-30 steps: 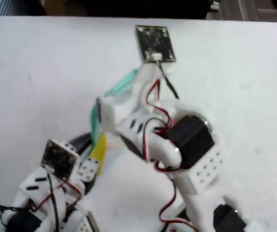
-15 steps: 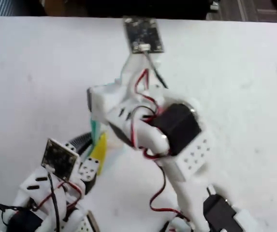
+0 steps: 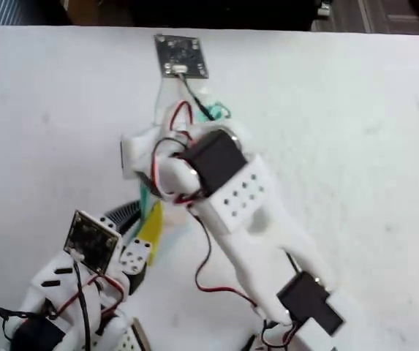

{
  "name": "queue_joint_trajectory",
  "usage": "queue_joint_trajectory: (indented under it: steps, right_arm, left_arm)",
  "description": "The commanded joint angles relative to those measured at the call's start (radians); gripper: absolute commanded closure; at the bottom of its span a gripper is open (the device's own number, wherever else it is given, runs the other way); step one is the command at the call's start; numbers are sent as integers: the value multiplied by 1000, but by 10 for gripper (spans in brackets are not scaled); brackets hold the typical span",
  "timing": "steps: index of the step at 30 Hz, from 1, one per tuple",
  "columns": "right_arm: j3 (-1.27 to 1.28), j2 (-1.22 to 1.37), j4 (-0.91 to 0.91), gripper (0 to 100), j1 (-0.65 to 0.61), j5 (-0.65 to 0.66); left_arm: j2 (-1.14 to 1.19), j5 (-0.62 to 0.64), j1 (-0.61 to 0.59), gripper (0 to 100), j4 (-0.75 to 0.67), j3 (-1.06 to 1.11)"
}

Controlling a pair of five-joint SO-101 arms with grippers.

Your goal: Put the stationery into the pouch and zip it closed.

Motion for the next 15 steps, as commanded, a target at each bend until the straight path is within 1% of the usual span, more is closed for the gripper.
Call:
queue_joint_trajectory:
  steps: [1, 2, 4, 5, 7, 8, 9, 10, 11, 13, 15]
  right_arm:
    - [2, -2, 21, 719, -1, -5]
    - [0, -2, 19, 794, 16, 2]
    - [-2, -4, -1, 952, 50, 63]
    - [-2, -4, -5, 998, 62, 87]
    - [-2, -4, 15, 943, 87, 81]
    - [-2, -4, 19, 951, 91, 80]
    - [-2, -4, 18, 979, 94, 84]
    - [-2, -4, 15, 988, 96, 84]
    - [-2, -4, 12, 975, 104, 84]
    - [-2, -4, -7, 984, 116, 84]
    - [-2, -4, -35, 981, 140, 86]
  left_arm:
    - [1, 8, -4, 978, -14, 2]
    - [1, 8, -4, 978, -15, 2]
    - [1, 8, -4, 977, -17, 2]
    - [1, 8, -4, 976, -17, 2]
    - [1, 8, -4, 976, -17, 2]
    - [1, 8, -4, 975, -18, -2]
    - [1, 6, -5, 965, -23, -5]
    - [1, 6, -8, 940, -35, -6]
    - [1, 12, -13, 897, -35, -9]
    - [1, 18, -21, 779, 6, -29]
    - [1, 78, -44, 688, 75, -77]
